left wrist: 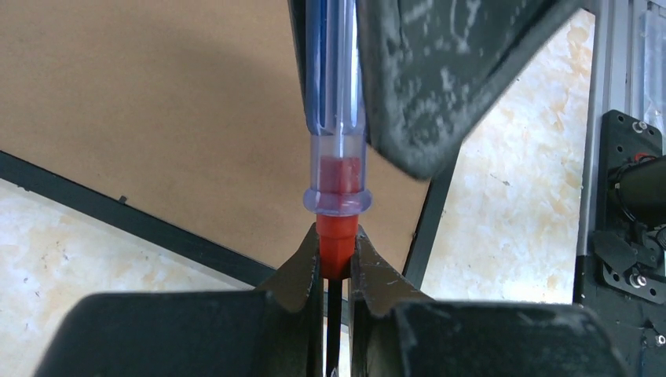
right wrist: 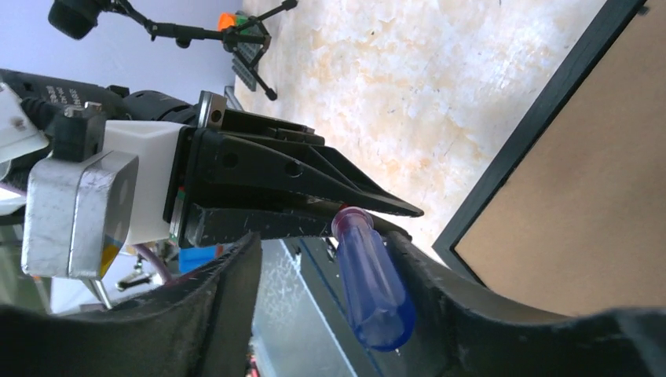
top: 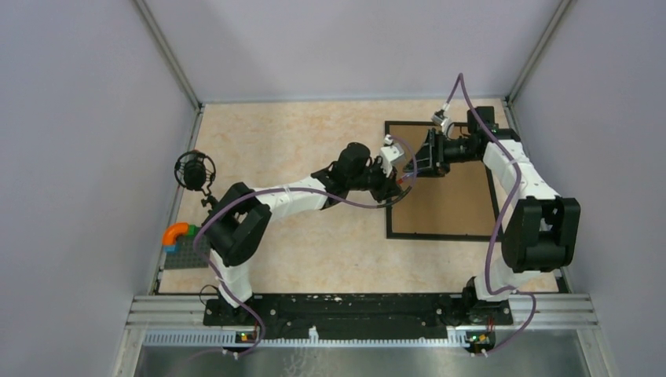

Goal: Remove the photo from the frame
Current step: Adjust the screwdriver.

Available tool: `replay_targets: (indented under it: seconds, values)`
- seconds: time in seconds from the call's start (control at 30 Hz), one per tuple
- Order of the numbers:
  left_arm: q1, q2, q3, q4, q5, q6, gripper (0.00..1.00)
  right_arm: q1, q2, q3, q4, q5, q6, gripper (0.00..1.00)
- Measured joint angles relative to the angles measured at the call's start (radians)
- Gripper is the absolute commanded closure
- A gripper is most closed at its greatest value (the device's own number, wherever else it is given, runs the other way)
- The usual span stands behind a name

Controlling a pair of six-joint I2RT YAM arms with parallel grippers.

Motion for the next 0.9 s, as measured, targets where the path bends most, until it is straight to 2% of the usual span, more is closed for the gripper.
replay_targets:
  seconds: [0.13, 0.37, 0.4, 0.5, 0.53, 0.57, 0.6, 0.63, 0.67, 0.77, 0.9]
  values:
    - [0.0, 0.008, 0.016, 0.002, 0.001, -0.003, 1.0, 0.02, 0.0, -0.015, 0.034, 0.015, 0.041, 0.55]
    - [0.0, 0.008, 0.043, 0.001, 0.027, 0.026, 1.0, 0.057, 0.0, -0.029, 0.065, 0.034, 0.066, 0.59]
    - [0.0, 0.008, 0.043, 0.0, 0.031, 0.035, 1.0, 0.058, 0.0, -0.029, 0.065, 0.035, 0.069, 0.67]
    - [0.001, 0.009, 0.043, 0.001, 0.038, 0.063, 1.0, 0.057, 0.0, -0.034, 0.072, 0.053, 0.068, 1.0]
    - [0.002, 0.009, 0.043, 0.001, 0.04, 0.072, 0.97, 0.054, 0.0, -0.037, 0.075, 0.06, 0.072, 1.0]
    - [0.002, 0.009, 0.043, 0.0, 0.039, 0.076, 0.86, 0.053, 0.0, -0.042, 0.076, 0.062, 0.076, 1.0]
    - [0.002, 0.009, 0.043, -0.003, 0.037, 0.076, 0.68, 0.053, 0.0, -0.043, 0.075, 0.064, 0.075, 1.0]
    - [0.002, 0.009, 0.043, -0.007, 0.037, 0.074, 0.55, 0.054, 0.0, -0.043, 0.074, 0.064, 0.075, 1.0]
    - [0.002, 0.009, 0.043, -0.006, 0.039, 0.069, 0.47, 0.054, -0.001, -0.046, 0.077, 0.065, 0.075, 1.0]
    - [0.015, 0.009, 0.043, -0.008, 0.059, 0.048, 0.34, 0.043, -0.025, -0.083, 0.085, 0.092, 0.085, 1.0]
    - [0.067, -0.026, -0.043, 0.018, 0.083, 0.018, 0.34, -0.021, -0.111, -0.211, 0.13, 0.147, 0.141, 1.0]
